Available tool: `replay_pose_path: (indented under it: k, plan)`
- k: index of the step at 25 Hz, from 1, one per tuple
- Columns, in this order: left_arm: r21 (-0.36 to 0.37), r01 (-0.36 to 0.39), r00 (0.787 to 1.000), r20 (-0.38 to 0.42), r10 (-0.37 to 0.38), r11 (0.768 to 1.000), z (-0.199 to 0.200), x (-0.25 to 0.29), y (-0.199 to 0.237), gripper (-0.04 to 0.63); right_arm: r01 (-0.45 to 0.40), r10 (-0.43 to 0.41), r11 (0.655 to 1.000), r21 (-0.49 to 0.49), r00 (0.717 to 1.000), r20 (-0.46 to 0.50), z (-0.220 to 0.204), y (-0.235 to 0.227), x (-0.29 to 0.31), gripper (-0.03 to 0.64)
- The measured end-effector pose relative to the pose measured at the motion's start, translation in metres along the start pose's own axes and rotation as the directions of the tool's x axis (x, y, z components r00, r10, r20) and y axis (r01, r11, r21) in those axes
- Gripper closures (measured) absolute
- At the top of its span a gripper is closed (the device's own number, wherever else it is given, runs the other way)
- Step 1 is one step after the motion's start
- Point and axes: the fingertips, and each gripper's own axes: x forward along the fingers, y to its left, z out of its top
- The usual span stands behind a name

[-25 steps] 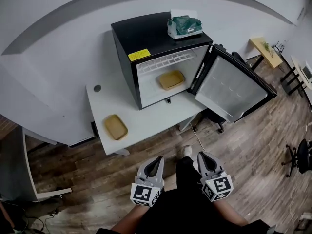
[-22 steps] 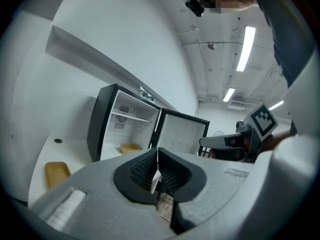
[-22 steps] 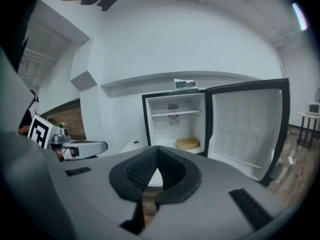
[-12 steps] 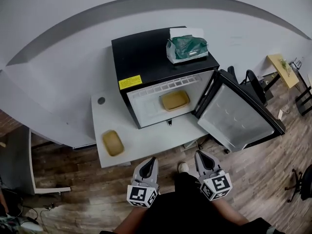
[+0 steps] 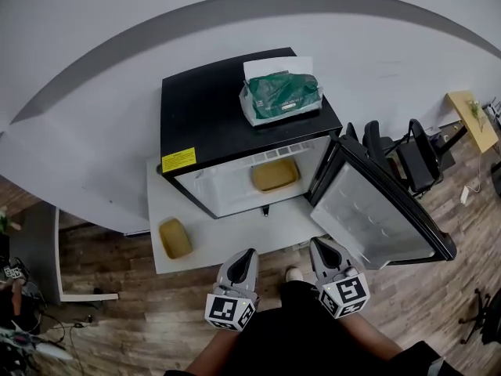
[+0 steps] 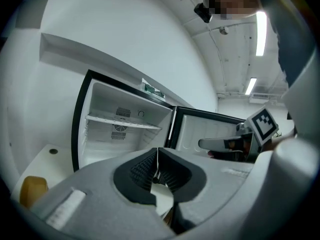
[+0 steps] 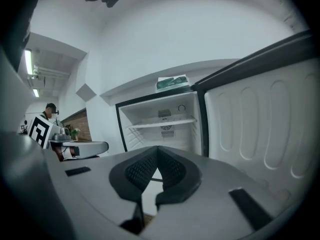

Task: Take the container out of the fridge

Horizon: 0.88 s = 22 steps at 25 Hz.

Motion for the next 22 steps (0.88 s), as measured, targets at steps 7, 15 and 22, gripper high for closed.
replay_pose_path:
  k: [7,15,22]
  plan:
    - [-0.029,-0.077,0.997,-0.033,0.076,0.997,-0.010,0.024,-0.004,0.577,-0.087,0.088,0.996,0.029,0.996,-0.022,-0.008,-0.024,0.014,0.617]
    - [0.058,-0.118,0.989,-0.081,0.123,0.991,-0.021,0.051,-0.005,0.577,-0.129,0.129,0.992,-0.010,0.991,-0.019,-0.004,-0.042,0.033,0.617]
    - [0.121,-0.049,0.985,-0.156,0.068,0.991,-0.030,0.106,0.014,0.577,-0.100,0.100,0.995,-0.003,0.995,-0.011,0.008,-0.045,0.039,0.617]
